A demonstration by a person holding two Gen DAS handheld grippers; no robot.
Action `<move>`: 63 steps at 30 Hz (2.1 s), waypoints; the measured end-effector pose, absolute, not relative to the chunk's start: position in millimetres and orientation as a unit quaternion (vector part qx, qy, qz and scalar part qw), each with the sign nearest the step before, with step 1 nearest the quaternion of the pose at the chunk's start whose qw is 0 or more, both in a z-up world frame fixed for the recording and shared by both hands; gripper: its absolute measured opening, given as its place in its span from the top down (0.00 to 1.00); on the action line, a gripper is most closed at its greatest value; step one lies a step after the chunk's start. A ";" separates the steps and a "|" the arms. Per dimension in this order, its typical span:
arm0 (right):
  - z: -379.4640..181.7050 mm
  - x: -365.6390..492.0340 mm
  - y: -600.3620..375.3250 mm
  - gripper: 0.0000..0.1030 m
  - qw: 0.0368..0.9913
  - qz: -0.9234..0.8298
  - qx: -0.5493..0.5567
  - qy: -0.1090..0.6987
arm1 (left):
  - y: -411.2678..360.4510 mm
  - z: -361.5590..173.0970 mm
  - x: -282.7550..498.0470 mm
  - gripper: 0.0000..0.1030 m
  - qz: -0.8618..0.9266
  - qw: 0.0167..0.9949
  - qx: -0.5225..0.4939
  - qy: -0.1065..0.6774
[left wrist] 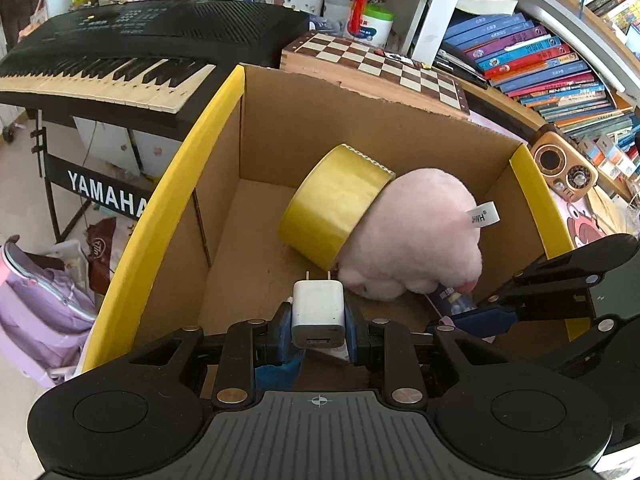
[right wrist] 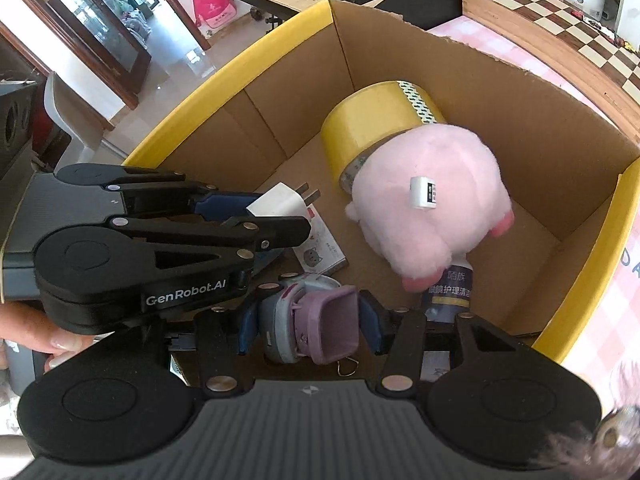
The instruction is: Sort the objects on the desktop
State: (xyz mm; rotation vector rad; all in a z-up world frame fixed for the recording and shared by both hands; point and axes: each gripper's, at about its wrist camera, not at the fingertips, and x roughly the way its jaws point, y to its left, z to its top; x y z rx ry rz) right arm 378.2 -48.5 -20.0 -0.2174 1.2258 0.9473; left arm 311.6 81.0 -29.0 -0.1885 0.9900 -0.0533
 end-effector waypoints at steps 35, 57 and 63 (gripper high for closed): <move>72.1 170.3 -107.1 0.41 0.925 0.227 -0.041 0.301 | 80.6 63.7 126.2 0.17 -0.038 0.968 -0.032 0.247; 28.6 31.8 -141.0 0.27 0.955 0.082 -0.033 0.283 | 56.1 32.9 33.0 0.06 -0.020 0.967 -0.027 0.251; 12.8 11.1 -159.3 0.20 0.954 0.043 -0.021 0.297 | 37.1 20.6 19.1 0.05 -0.018 0.962 -0.025 0.273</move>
